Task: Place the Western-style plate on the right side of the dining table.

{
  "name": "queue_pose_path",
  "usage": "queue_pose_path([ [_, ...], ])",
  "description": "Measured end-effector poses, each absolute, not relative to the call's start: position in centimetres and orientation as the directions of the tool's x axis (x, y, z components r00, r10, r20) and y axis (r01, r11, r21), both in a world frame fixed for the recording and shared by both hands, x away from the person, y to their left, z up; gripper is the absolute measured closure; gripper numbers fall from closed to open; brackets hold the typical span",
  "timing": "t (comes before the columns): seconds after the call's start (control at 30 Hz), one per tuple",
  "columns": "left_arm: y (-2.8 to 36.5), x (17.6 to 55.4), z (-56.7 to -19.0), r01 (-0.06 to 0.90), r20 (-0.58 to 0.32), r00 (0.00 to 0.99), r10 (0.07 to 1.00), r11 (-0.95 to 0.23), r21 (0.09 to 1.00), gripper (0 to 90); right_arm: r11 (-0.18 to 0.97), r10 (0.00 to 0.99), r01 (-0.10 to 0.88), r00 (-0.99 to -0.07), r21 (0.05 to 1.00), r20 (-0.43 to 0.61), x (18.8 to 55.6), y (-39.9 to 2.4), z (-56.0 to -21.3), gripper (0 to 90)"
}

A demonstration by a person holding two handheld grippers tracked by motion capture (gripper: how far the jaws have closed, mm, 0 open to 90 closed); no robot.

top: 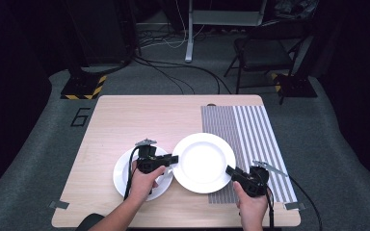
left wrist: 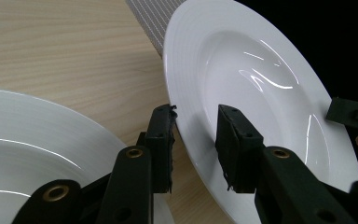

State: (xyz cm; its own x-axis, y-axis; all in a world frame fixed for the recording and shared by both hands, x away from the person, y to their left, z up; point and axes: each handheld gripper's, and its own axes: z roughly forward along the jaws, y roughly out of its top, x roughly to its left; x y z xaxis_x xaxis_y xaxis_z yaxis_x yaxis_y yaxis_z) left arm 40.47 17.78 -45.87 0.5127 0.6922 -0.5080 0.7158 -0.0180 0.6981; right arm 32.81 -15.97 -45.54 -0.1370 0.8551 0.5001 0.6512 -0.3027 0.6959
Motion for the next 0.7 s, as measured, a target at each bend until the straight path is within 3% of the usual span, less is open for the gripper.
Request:
queue_pose_path([
  [0.7, 16.1, 41.4, -45.1, 0.714, -0.522, 0.523, 0.674, -0.013, 0.7, 67.6, -0.305, 0.86, 0.64, -0.132, 0.705, 0.492, 33.0, -17.5, -44.4, 65.0],
])
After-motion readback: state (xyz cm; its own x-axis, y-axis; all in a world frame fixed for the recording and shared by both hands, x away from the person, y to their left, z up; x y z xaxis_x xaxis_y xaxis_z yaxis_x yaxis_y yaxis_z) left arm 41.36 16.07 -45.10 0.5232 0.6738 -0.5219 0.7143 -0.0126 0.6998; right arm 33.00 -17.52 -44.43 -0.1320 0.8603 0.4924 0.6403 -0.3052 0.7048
